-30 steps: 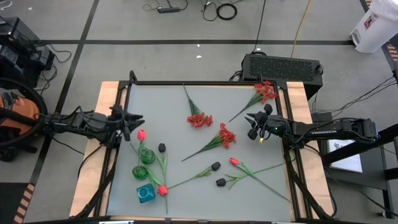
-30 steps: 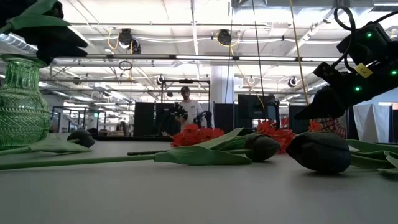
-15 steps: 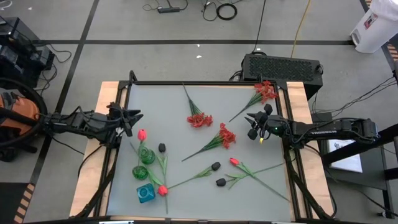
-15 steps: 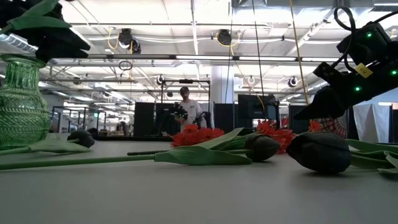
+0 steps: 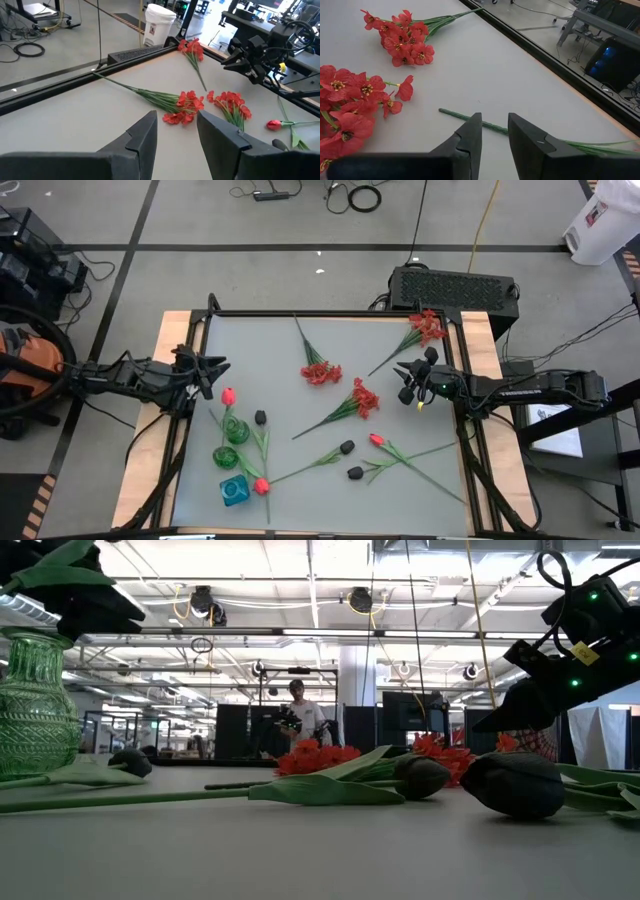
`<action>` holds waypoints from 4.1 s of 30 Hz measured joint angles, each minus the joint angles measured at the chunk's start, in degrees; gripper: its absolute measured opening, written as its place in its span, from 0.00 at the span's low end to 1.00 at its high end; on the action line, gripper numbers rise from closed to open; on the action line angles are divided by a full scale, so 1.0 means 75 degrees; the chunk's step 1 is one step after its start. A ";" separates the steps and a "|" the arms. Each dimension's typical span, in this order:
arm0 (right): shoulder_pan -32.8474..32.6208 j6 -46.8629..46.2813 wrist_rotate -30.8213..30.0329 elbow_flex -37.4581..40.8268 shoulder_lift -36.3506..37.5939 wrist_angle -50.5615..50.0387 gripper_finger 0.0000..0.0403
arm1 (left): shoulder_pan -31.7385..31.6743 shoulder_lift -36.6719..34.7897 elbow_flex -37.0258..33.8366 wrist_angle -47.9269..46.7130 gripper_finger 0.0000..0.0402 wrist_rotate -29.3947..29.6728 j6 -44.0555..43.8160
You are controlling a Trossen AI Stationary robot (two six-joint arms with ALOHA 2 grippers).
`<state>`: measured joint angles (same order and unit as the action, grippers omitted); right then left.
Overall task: Sort flowers into vase by color
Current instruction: Put the right light orange flower into the bottom green vase
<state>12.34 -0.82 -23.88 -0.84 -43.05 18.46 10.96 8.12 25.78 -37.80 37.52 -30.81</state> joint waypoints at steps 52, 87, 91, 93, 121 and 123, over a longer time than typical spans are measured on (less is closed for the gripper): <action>-0.0607 -0.3051 0.3555 -0.3398 0.0002 -0.2883 0.21 | 0.0003 0.0000 0.0000 0.0373 0.36 0.0055 0.1224; -0.4057 -0.6927 0.3585 -0.3698 -0.0912 -0.5135 0.21 | 0.0003 0.0000 -0.0003 0.0376 0.36 0.0058 0.1223; -0.4306 -0.7197 0.3602 -0.3695 -0.1461 -0.5135 0.21 | 0.0003 0.0000 -0.0003 0.0376 0.36 0.0058 0.1224; -0.4409 -0.7299 0.3605 -0.3695 -0.1699 -0.5132 0.21 | 0.0001 0.0000 -0.0003 0.0376 0.36 0.0058 0.1224; -0.5182 -0.8003 0.3629 -0.3692 -0.4019 -0.4051 0.21 | 0.0003 0.0003 -0.0006 0.0376 0.36 0.0058 0.1227; -0.5182 -0.8004 0.3628 -0.3692 -0.4160 -0.4043 0.21 | 0.0000 0.0003 -0.0006 0.0376 0.36 0.0058 0.1227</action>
<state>-26.52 -60.85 3.33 -28.53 -74.25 -11.87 10.96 8.14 25.74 -34.98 37.95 -21.61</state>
